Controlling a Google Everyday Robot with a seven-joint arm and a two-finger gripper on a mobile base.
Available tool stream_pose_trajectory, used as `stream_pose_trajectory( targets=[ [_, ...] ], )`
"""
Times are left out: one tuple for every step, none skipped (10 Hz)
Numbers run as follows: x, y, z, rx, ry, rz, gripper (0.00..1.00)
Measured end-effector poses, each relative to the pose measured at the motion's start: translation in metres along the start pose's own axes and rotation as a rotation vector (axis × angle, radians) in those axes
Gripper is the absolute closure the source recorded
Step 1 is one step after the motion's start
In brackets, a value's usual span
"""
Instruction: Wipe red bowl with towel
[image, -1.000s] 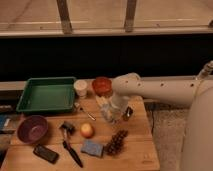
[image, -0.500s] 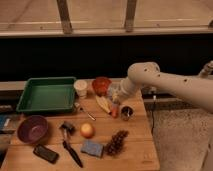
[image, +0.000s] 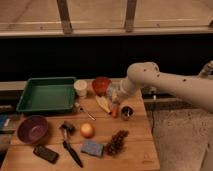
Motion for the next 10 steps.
stream_pose_trajectory(
  targets=[
    [-0.007,-0.005,0.002,-0.021,-0.008,0.012,1.0],
    [-0.018,-0.006,0.007,-0.042,-0.014,0.01,1.0],
    [-0.032,0.0,0.017,-0.063,-0.014,-0.001,1.0],
    [-0.04,0.006,0.024,-0.076,-0.013,-0.011,1.0],
    [-0.05,0.015,0.035,-0.091,-0.008,-0.028,1.0],
    [-0.062,0.028,0.047,-0.105,0.0,-0.056,1.0],
    [-0.07,0.037,0.056,-0.113,0.006,-0.078,1.0],
    [-0.081,0.049,0.066,-0.127,0.012,-0.107,1.0],
    [-0.094,0.056,0.073,-0.142,0.008,-0.135,1.0],
    [-0.106,0.057,0.074,-0.147,-0.009,-0.146,1.0]
  ],
)
